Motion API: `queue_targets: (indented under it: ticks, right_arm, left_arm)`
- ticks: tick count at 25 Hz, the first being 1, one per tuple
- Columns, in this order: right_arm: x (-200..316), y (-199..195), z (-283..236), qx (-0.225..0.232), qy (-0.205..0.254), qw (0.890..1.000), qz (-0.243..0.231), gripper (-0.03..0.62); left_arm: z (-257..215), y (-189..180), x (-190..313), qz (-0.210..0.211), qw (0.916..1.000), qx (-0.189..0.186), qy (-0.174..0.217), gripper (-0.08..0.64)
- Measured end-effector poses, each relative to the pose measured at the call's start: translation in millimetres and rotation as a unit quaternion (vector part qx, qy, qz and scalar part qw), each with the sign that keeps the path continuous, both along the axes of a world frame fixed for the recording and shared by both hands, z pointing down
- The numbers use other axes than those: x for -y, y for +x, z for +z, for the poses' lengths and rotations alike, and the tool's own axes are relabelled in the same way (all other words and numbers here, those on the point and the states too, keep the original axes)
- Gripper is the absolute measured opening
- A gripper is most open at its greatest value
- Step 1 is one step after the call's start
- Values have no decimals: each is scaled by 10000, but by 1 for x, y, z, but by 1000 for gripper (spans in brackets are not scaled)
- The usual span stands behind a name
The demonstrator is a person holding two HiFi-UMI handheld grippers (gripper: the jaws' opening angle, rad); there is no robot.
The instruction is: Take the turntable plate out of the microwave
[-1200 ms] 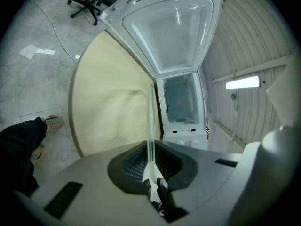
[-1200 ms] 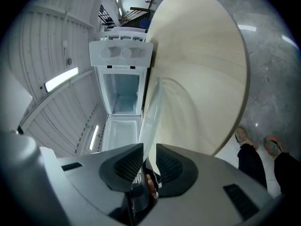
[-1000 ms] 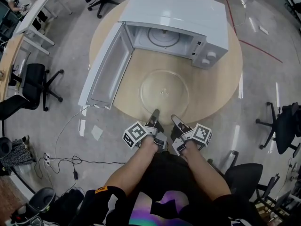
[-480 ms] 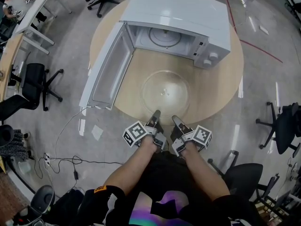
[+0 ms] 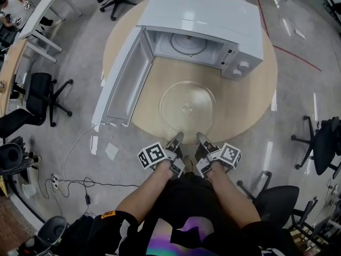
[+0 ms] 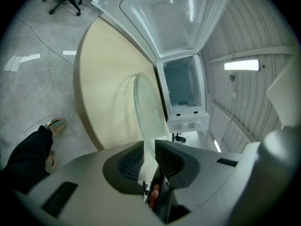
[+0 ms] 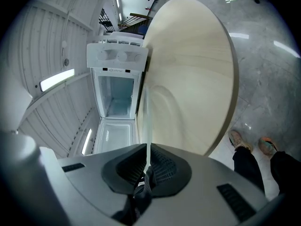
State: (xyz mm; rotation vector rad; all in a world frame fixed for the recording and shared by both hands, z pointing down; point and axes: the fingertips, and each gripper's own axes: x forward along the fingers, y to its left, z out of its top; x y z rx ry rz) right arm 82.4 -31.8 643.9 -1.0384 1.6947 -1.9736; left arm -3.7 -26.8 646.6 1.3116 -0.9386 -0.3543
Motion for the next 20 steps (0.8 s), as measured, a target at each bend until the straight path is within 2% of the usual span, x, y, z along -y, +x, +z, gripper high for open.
queue_targets:
  ticks: [5, 11, 20]
  right_arm:
    - [-2, 0, 10, -76, -137, 9999, 11, 37]
    - [-1, 3, 18, -275, -318, 9991, -6, 38]
    - [-4, 3, 25, -739, -913, 9930, -138, 38]
  left_arm:
    - [2, 2, -17, 170, 9998, -5, -55, 100]
    - [3, 1, -19, 138, 9999, 0, -56, 100]
    - [5, 2, -14, 58, 9999, 101, -73, 100]
